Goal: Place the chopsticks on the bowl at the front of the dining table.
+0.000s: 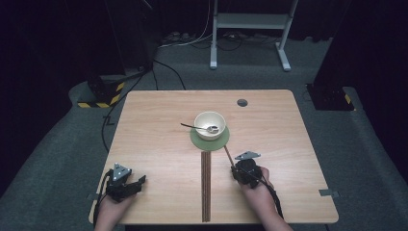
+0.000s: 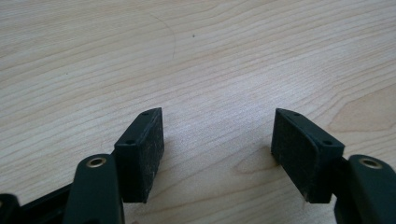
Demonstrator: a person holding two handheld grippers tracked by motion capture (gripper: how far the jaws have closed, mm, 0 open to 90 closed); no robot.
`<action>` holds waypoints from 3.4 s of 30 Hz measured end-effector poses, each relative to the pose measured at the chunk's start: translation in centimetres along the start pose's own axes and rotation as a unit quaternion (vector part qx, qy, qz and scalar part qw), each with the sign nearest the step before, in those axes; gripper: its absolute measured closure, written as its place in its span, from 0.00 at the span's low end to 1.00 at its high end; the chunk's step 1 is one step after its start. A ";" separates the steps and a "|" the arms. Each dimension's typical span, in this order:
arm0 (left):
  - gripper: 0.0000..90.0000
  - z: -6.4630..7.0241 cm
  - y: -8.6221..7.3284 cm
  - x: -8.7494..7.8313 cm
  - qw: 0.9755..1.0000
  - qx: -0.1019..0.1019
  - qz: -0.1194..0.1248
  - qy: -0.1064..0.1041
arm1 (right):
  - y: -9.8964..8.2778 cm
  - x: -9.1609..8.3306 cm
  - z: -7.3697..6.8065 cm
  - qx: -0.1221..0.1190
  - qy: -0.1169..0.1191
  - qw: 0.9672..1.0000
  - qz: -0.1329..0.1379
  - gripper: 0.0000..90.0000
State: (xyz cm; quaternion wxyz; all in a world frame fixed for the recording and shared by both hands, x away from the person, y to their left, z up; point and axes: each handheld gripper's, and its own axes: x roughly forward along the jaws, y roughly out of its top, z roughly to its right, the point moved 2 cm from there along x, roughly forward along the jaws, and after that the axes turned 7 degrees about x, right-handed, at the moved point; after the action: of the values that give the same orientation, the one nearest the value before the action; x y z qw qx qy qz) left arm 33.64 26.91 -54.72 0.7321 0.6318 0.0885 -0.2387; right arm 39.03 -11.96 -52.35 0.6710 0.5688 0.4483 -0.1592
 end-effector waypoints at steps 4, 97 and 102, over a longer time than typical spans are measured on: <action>0.38 0.0 0.0 0.0 1.000 -0.002 0.003 -0.001 | -0.1 -0.2 0.1 0.012 -0.002 1.000 -0.003 0.71; 0.38 -0.1 0.0 -0.1 1.000 0.000 -0.003 -0.008 | 18.5 4.9 -2.8 0.007 -0.002 1.000 0.019 0.94; 0.38 -0.1 0.0 -0.1 1.000 0.002 -0.005 -0.008 | 19.6 5.7 -2.8 0.017 -0.007 1.000 0.015 0.94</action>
State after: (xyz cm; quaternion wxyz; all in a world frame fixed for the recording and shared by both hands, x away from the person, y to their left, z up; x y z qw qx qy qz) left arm 33.57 27.07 -54.67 0.7304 0.6307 0.0851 -0.2479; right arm 55.17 -1.76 -44.54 0.6667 0.5853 0.4324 -0.1610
